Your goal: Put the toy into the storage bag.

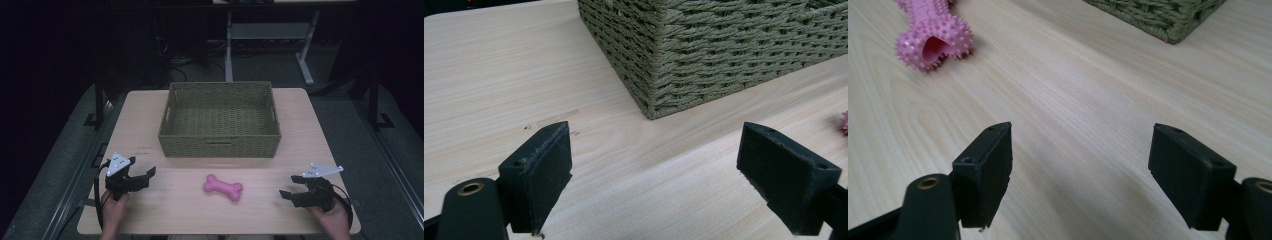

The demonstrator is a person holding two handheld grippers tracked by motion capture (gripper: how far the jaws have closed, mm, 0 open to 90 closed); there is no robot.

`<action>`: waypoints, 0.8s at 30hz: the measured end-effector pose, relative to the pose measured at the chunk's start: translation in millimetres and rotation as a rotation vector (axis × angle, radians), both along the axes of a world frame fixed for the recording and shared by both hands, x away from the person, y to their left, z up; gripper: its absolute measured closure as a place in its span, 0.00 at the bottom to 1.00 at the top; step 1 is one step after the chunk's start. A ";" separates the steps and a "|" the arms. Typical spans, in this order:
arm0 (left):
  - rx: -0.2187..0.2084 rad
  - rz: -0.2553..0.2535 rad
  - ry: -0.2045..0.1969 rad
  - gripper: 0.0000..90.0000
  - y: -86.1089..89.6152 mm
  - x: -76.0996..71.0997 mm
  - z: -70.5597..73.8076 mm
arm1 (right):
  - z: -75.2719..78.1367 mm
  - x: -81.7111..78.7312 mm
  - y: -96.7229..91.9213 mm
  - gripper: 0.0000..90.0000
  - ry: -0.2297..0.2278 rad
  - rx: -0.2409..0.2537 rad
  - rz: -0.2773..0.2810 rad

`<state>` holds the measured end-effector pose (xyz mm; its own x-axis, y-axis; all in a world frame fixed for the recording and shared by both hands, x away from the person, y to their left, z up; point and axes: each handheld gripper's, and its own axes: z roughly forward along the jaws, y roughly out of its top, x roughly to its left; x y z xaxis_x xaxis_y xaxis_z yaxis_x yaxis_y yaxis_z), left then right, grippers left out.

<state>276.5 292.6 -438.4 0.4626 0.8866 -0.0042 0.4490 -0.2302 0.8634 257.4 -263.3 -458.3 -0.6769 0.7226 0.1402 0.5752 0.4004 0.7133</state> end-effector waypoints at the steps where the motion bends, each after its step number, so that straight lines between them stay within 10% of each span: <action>1: 0.000 -0.001 0.002 0.15 0.5 -0.2 0.0 | 0.6 0.7 0.9 0.28 -0.004 -0.007 0.001; 24: -0.029 0.015 0.001 0.15 5.4 -0.4 0.7 | 30.0 14.7 41.8 0.23 0.058 -0.107 0.161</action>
<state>276.1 298.0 -437.6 0.4492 0.8929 -0.0304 0.4532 -0.1984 0.8690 272.0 -221.5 -428.3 -0.7780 0.6186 0.1101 0.5362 0.5623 0.6295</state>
